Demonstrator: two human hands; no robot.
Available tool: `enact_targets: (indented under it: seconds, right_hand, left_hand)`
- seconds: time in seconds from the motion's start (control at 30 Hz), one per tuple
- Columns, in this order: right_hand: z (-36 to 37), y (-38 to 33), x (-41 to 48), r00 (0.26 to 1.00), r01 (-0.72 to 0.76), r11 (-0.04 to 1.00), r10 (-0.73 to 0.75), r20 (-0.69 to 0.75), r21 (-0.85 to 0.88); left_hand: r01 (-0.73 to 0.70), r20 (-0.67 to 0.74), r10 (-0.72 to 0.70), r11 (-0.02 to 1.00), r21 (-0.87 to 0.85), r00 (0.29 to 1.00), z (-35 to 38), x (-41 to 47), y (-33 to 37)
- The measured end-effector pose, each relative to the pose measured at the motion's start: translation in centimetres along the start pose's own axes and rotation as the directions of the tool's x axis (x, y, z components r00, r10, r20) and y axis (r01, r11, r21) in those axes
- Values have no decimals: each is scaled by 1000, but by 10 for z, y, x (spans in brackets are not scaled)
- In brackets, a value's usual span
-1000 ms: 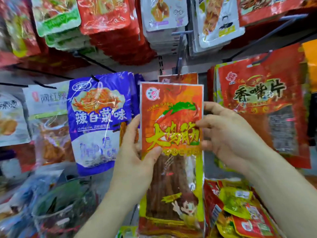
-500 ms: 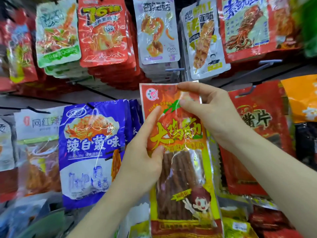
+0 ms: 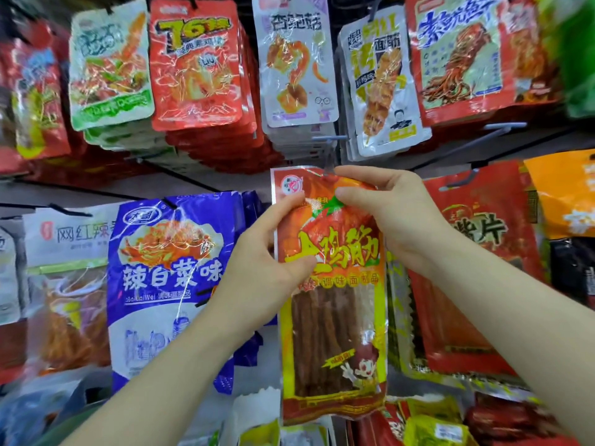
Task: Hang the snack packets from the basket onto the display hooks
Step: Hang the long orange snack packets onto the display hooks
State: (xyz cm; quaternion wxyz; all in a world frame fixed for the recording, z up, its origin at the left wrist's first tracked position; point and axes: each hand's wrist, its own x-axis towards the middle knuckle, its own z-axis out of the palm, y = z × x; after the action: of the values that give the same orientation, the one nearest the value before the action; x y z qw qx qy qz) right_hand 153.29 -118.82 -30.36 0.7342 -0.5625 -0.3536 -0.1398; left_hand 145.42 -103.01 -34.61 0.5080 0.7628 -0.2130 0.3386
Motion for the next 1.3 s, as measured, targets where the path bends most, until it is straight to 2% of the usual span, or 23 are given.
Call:
enact_targets:
  seconds: [0.23, 0.53, 0.6, 0.7, 0.83, 0.9, 1.0, 1.03, 1.07, 1.1, 1.13, 1.23, 1.3]
  right_hand:
    - [0, -13, 4, 996, -92, 994, 92, 3, 67]
    - [-3, -15, 5, 994, -109, 994, 109, -11, 22]
    - [-3, -13, 7, 995, -81, 996, 78, -56, -48]
    - [-3, -10, 10, 994, 12, 967, -40, -103, -253]
    - [-4, -12, 11, 988, 72, 930, -117, -104, -360]
    - [-6, -12, 9, 978, 120, 856, -188, -88, -502]
    - [-11, -16, -8, 953, 209, 530, -299, 49, -822]
    - [-14, -16, -15, 949, 225, 439, -301, 93, -870]
    - [-18, -16, -21, 951, 233, 397, -285, 122, -888]
    - [-22, -14, -26, 957, 237, 410, -254, 139, -881]
    - [-25, -10, -30, 965, 237, 467, -213, 152, -852]
    - [-32, 8, -32, 973, 221, 715, -116, 199, -663]
    - [-34, 19, -30, 973, 228, 751, -152, 174, -620]
  left_hand:
    - [52, -31, -51, 998, 25, 998, 4, 0, 6]
    - [79, -58, -77, 996, 33, 995, 10, -3, 6]
    - [83, -59, -81, 996, 35, 995, 10, -3, 5]
    - [93, -67, -89, 994, 58, 994, 11, -6, 5]
    - [86, -66, -81, 993, 80, 995, 12, -7, 4]
    - [83, -61, -78, 993, 87, 995, 12, -6, 4]
    - [73, -57, -67, 993, 95, 996, 13, -6, 2]
    - [66, -61, -61, 993, 96, 996, 13, -5, 1]
    - [60, -67, -54, 994, 95, 996, 14, -5, -2]
    - [56, -73, -50, 995, 86, 996, 15, -5, -4]
    - [57, -77, -52, 996, 65, 996, 16, -5, -6]
    - [41, -75, -41, 999, 10, 996, 19, -8, -14]
    - [45, -63, -45, 999, 12, 997, 19, -13, -22]
